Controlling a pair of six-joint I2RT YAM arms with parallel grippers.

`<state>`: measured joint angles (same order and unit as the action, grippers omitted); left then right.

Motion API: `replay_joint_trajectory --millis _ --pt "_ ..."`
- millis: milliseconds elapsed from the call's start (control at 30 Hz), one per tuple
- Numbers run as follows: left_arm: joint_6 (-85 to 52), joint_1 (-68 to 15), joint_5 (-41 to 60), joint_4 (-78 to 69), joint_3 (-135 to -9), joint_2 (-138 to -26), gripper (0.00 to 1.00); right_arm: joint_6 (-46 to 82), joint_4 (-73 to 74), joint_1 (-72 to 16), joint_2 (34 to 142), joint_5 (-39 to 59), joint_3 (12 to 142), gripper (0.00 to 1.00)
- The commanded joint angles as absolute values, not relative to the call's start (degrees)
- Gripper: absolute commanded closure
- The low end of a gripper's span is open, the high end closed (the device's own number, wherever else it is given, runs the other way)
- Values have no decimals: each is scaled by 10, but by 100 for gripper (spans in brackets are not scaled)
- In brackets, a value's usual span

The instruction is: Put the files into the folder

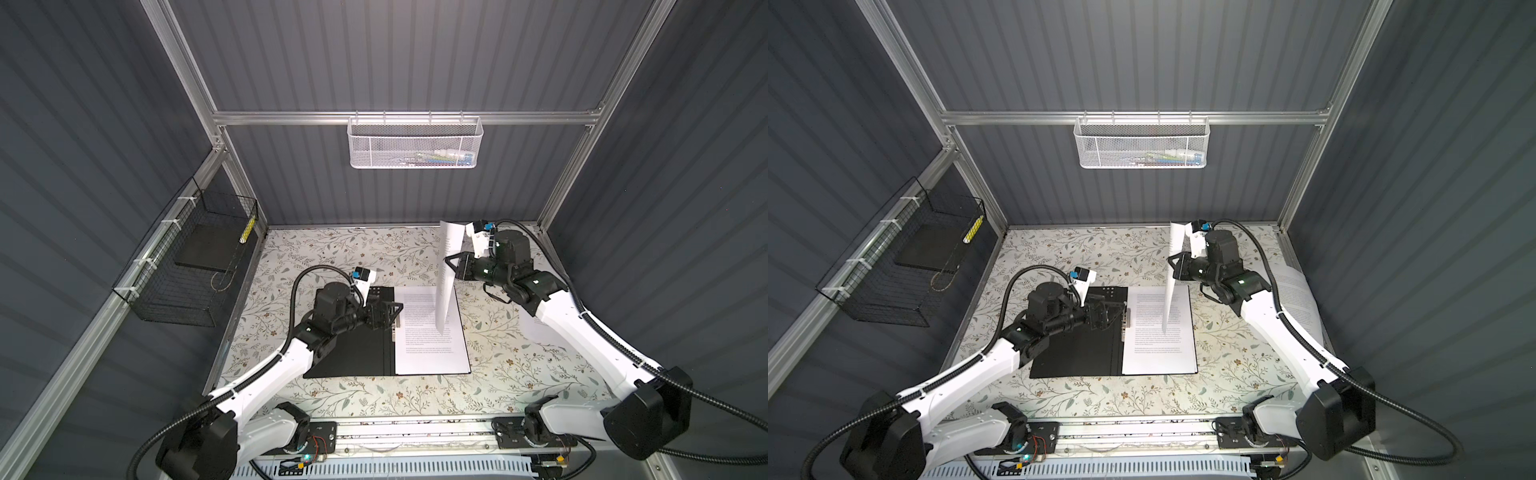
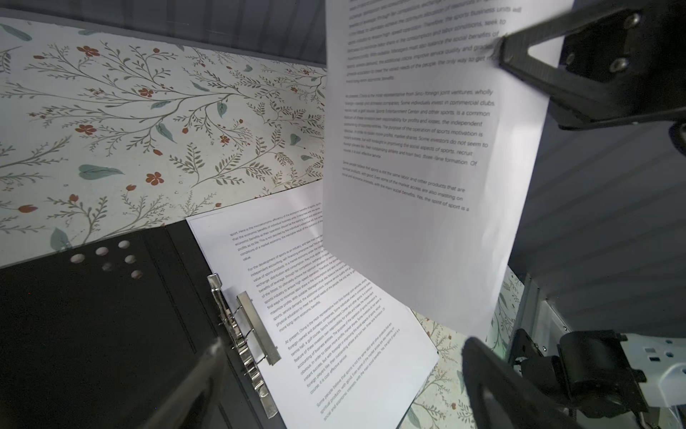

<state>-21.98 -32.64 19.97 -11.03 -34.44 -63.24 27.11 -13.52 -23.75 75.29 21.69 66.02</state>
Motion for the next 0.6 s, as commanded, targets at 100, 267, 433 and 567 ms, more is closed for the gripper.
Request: replay_joint_trajectory --millis 100,267,433,567 --pt "-201 -325 166 -173 -307 -601 0 319 -118 -234 752 350 667 100" --pt "-205 -325 158 -160 -310 -609 0 333 -134 -157 721 403 612 100" --pt "-212 -325 169 -160 -315 -617 0 263 -202 -88 818 445 582 100" --pt "-212 -325 167 -151 -318 -617 0 211 -213 -89 899 409 564 100"
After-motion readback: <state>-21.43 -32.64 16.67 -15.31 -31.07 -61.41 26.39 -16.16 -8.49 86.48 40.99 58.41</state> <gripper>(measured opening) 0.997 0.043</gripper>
